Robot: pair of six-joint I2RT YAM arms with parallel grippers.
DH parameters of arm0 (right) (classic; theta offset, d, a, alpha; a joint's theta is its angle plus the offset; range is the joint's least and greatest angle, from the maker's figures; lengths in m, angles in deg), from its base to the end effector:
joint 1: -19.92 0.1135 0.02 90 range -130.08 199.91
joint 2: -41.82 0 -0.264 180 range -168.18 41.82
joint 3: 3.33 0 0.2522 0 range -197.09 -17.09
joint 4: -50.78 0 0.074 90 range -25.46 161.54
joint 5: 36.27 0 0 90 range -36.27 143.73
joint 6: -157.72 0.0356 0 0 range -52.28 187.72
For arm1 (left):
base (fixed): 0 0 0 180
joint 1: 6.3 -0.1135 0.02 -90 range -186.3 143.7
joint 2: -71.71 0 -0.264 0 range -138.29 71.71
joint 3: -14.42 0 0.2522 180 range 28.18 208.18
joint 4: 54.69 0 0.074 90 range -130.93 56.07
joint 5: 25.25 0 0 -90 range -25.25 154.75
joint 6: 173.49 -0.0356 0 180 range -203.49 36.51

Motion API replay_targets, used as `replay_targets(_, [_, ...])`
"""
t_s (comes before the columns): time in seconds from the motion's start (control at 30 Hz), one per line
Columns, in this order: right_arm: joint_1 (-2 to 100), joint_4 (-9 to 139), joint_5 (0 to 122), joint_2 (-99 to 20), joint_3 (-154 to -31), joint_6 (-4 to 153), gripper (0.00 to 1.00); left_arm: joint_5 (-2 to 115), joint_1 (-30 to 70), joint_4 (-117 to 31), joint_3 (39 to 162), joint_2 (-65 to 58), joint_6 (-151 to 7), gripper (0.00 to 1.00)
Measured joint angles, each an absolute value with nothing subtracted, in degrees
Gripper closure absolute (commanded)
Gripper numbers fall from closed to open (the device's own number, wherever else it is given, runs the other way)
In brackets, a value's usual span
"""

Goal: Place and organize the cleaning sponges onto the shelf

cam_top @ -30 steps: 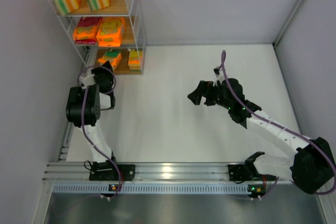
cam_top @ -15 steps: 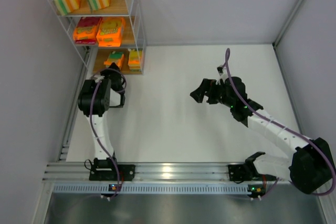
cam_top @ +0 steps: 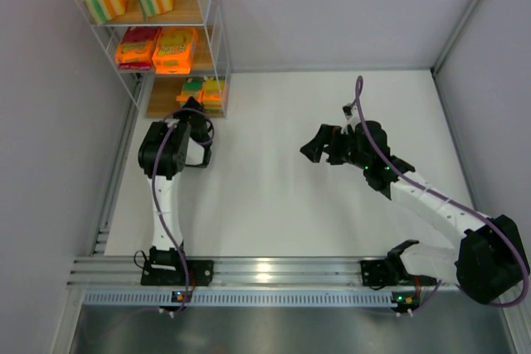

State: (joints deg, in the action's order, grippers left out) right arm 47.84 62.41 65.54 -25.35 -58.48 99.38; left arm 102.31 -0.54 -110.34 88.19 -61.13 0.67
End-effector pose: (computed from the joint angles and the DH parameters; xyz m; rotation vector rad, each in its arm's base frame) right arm 0.2298 0.1300 0.2606 -0.0726 2.0812 0.8613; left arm 0.4312 -0.0217 0.0846 -1.3921 0.9054 -0.6722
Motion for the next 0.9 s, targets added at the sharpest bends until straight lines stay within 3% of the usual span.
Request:
replay_targets(0.2, [47.84, 62.41, 65.85, -25.35, -58.48, 99.53, 0.01, 102.77, -0.50, -110.87, 90.28, -62.55, 1.94, 0.49])
replay_targets(0.37, [47.75, 62.41, 65.87, -25.35, -58.48, 99.88, 0.00, 103.41, -0.02, -111.65, 92.38, -63.69, 2.20, 0.41])
replay_targets(0.67, [47.75, 62.41, 66.00, -25.35, -58.48, 99.95, 0.01, 103.38, 0.33, -111.46, 91.90, -61.83, 2.83, 0.13])
replay_targets(0.7, [47.75, 62.41, 66.06, -25.35, -58.48, 100.02, 0.01, 102.92, 0.33, -110.65, 91.35, -61.13, 2.90, 0.02])
replay_targets(0.9, [47.73, 61.93, 66.50, -25.35, -58.46, 100.91, 0.01, 101.83, 0.62, -98.56, 85.04, -51.62, 0.34, 0.02])
